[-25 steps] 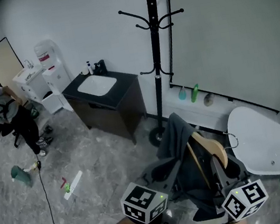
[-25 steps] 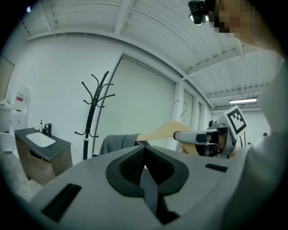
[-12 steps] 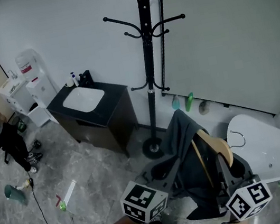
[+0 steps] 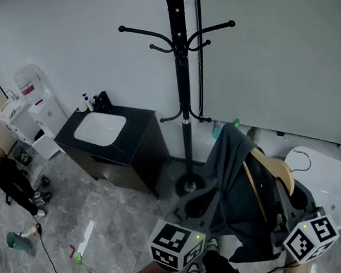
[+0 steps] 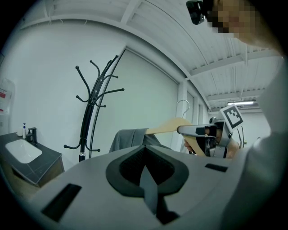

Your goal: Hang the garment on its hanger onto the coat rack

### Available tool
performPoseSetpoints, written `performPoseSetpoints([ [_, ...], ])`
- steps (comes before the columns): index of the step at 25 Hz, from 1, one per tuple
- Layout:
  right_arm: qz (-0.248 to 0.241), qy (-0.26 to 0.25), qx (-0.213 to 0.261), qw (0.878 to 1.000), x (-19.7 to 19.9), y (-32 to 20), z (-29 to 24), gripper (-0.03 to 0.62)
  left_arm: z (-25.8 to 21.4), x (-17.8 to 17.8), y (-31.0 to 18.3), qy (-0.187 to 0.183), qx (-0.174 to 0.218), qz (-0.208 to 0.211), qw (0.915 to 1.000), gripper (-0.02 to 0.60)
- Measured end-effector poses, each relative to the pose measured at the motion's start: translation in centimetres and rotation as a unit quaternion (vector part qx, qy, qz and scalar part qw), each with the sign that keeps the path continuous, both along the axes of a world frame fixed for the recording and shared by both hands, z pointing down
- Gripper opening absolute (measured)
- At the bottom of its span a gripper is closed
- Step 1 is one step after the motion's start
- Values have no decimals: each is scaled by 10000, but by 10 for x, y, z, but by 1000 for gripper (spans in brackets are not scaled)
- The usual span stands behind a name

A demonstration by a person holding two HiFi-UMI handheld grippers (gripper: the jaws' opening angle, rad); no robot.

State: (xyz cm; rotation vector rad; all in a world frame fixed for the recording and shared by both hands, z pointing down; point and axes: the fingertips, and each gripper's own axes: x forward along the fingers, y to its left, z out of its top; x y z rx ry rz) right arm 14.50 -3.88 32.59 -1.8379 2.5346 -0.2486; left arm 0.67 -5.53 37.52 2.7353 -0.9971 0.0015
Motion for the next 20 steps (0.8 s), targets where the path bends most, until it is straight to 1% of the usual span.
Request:
performPoseSetpoints([
  [6, 2, 16, -93, 10000, 15, -62, 11, 63, 7, 11, -59, -47, -10, -69, 10000, 5],
  [13, -178, 74, -197, 9996, 39, -152, 14, 63, 3, 40, -142, -92, -24, -235, 9997, 5],
  [20, -538, 253, -130, 9981, 54, -236, 8, 63, -3, 57, -214, -85, 37, -621, 9980, 5],
])
